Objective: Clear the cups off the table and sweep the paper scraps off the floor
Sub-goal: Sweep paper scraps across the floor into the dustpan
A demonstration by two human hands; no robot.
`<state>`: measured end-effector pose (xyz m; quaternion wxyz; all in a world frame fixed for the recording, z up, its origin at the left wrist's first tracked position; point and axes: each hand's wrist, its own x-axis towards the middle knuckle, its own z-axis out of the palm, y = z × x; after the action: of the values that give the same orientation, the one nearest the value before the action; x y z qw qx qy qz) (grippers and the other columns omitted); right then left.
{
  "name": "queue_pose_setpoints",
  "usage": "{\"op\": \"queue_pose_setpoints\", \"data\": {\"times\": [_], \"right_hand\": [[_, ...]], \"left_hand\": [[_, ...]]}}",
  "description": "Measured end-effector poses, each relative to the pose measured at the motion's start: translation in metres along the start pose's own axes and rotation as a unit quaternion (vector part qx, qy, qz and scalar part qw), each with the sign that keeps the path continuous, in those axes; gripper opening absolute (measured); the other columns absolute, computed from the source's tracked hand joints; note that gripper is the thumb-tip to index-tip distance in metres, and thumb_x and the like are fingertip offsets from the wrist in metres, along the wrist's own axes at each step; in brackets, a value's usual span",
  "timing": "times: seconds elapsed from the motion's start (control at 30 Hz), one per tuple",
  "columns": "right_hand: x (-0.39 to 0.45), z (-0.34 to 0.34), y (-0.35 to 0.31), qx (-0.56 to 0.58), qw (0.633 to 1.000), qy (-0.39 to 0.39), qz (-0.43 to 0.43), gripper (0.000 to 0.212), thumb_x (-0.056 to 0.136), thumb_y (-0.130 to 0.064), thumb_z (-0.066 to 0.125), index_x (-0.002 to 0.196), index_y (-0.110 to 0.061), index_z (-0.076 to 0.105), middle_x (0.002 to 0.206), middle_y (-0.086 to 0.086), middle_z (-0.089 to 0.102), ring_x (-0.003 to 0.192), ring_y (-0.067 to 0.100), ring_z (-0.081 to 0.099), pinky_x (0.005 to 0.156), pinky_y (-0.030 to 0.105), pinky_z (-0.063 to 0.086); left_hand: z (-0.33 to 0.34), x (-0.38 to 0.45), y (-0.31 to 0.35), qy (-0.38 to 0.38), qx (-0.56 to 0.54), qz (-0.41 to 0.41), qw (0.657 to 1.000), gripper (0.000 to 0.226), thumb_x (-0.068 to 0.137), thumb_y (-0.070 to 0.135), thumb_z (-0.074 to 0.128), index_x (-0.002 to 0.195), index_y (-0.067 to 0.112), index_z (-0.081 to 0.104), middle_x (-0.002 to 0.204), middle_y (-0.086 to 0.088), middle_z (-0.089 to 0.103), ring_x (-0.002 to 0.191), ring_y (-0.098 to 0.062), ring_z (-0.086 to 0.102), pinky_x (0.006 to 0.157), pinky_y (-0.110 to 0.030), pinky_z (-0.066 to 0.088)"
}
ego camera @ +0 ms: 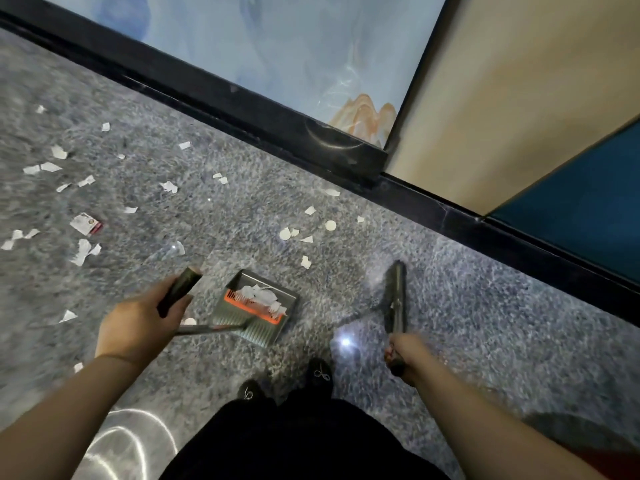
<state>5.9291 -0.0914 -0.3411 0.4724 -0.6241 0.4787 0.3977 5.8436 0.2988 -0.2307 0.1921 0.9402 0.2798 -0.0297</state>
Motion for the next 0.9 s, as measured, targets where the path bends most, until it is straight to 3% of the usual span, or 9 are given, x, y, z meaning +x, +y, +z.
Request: {"op": "queue_pose_setpoints", "data": {"times": [0.17,0.3,0.43,0.57,0.67,0.8,0.9], "right_hand": [[-0.015,0.043,-0.014,-0.056,0.998,0.006,-0.015,0.032,0.099,0.001,0.033,0.068,-0.008,0.038,0.047,0.009,0.034,0.026,0.014,0.032,0.032,0.021,0.027],[-0.015,0.089,-0.022,-0.022,1.0,0.008,-0.008,0.033,0.095,0.001,0.039,0.063,-0.008,0.039,0.043,0.01,0.041,0.041,0.021,0.037,0.043,0.029,0.03],[-0.012,0.143,-0.03,-0.061,0.996,-0.021,-0.066,0.027,0.091,0.001,0.045,0.066,-0.006,0.044,0.048,0.01,0.05,0.049,0.025,0.048,0.052,0.04,0.043],[-0.013,0.19,-0.042,-0.063,0.992,-0.05,-0.097,0.017,0.09,0.005,0.047,0.078,-0.006,0.045,0.052,0.012,0.043,0.041,0.021,0.042,0.039,0.024,0.033],[-0.014,0.214,-0.054,-0.08,0.989,-0.068,-0.106,0.016,0.086,0.007,0.045,0.088,-0.009,0.044,0.046,0.007,0.044,0.038,0.018,0.039,0.042,0.025,0.028],[-0.019,0.229,-0.081,-0.104,0.982,-0.101,-0.119,0.017,0.089,0.009,0.042,0.085,-0.008,0.041,0.059,0.009,0.041,0.044,0.017,0.038,0.042,0.027,0.03],[-0.022,0.223,-0.098,-0.129,0.974,-0.117,-0.143,0.013,0.093,0.007,0.047,0.086,-0.004,0.046,0.056,0.008,0.04,0.043,0.016,0.039,0.04,0.027,0.034]], "left_hand": [[-0.006,0.014,-0.004,0.012,0.003,-0.01,1.0,0.038,0.083,0.032,0.074,0.12,0.025,0.066,0.086,-0.018,0.072,0.081,-0.042,0.067,0.061,-0.036,0.043],[-0.011,0.028,-0.014,0.024,-0.002,-0.007,1.0,0.038,0.083,0.031,0.074,0.12,0.027,0.067,0.08,-0.017,0.071,0.076,-0.04,0.067,0.059,-0.037,0.045],[-0.017,0.047,-0.031,0.037,0.002,-0.01,0.999,0.038,0.082,0.031,0.075,0.119,0.026,0.067,0.077,-0.017,0.071,0.073,-0.041,0.067,0.058,-0.037,0.045],[-0.025,0.062,-0.044,0.047,-0.005,-0.02,0.999,0.039,0.082,0.03,0.075,0.12,0.026,0.067,0.08,-0.017,0.072,0.077,-0.041,0.067,0.059,-0.036,0.043],[-0.032,0.068,-0.051,0.056,-0.009,-0.015,0.998,0.039,0.081,0.028,0.076,0.12,0.024,0.068,0.079,-0.016,0.072,0.074,-0.04,0.067,0.06,-0.038,0.048],[-0.039,0.074,-0.06,0.075,-0.023,-0.021,0.997,0.038,0.079,0.025,0.079,0.116,0.023,0.07,0.079,-0.018,0.072,0.073,-0.041,0.067,0.062,-0.04,0.051],[-0.043,0.078,-0.07,0.082,-0.024,-0.019,0.996,0.038,0.077,0.024,0.08,0.114,0.022,0.07,0.081,-0.018,0.072,0.072,-0.042,0.068,0.062,-0.041,0.052]]}}
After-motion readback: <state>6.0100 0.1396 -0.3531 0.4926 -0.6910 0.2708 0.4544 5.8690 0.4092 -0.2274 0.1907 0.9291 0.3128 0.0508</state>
